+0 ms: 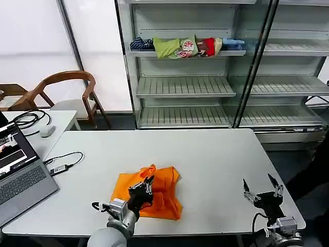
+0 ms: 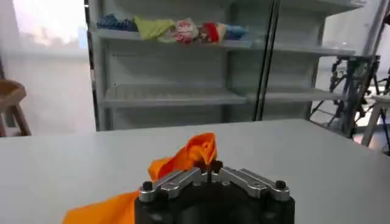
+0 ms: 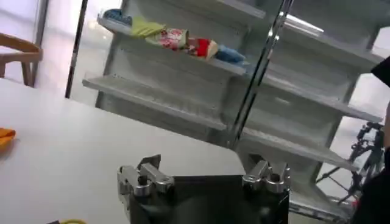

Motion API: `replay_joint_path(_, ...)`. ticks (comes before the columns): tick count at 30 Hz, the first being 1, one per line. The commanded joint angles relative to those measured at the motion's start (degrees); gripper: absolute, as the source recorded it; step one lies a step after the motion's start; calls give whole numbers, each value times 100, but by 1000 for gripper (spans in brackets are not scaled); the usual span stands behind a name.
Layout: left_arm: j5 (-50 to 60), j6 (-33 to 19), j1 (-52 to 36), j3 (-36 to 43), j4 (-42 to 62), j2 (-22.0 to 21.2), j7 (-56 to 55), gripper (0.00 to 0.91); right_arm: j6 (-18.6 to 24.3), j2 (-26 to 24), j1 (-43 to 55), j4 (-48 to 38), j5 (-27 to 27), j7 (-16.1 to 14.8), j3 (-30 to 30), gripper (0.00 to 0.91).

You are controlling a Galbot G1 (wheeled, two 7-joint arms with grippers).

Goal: Fold and organize the clothes.

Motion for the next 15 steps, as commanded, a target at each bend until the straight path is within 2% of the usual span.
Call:
replay_joint_path(1,82,-133,-328,325,429,-155,67,10,-2,-8,-45,5,11,0,71,907)
replay_joint_path(10,80,-118,-330,557,422,-236,140,20,-10,-10,-8,-25,13,2,61,907)
replay_joint_path(11,92,-121,-346,558,485,-240,159,595,-10,-11,-12,-24,13,0,60,907)
replay_joint_path(12,95,-121,-358,557,518,-243,161,907,-10,-13,-12,-24,14,0,63,907)
replay_joint_path(15,75,-271,-405,541,647,-269,221,907,-9,-11,-11,-21,21,-1,67,907)
